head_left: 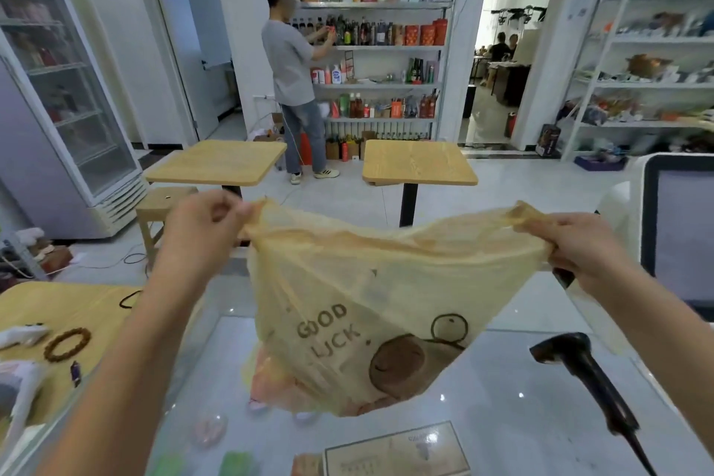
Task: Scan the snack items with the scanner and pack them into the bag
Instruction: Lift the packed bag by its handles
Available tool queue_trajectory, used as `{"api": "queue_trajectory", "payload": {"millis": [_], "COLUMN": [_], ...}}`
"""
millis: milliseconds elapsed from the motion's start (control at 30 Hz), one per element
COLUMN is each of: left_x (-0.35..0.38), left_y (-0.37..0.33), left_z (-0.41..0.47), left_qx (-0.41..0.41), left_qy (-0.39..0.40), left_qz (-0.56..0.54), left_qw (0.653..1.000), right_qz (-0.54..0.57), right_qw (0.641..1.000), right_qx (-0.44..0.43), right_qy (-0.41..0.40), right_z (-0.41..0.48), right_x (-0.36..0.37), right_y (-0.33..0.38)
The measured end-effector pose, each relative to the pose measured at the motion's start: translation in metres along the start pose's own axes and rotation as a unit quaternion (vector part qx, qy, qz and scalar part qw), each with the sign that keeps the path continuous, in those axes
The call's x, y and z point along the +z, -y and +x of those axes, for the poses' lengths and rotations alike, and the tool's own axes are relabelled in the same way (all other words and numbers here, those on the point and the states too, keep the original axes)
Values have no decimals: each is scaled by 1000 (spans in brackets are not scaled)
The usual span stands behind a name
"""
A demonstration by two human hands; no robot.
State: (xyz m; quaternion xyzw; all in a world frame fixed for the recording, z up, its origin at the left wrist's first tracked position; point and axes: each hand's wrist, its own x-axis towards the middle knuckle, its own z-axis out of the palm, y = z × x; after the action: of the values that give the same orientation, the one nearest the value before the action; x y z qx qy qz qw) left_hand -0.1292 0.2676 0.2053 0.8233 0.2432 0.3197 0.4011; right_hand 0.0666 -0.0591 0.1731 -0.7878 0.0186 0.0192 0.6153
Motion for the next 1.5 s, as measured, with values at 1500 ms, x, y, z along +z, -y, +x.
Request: {"api": "queue_trajectory", "payload": {"millis": [1500], "left_x": [103], "left_y": [-26], "left_z": [-55], "left_qx": [37], "left_qy": [-64], "left_qz": [-73], "left_qw": [995], "right_qz": [88], "right_qw": [984], "right_qx": [-149], "right_qy": [-35], "right_z": [36], "right_x": [-54], "right_y": [-46]}}
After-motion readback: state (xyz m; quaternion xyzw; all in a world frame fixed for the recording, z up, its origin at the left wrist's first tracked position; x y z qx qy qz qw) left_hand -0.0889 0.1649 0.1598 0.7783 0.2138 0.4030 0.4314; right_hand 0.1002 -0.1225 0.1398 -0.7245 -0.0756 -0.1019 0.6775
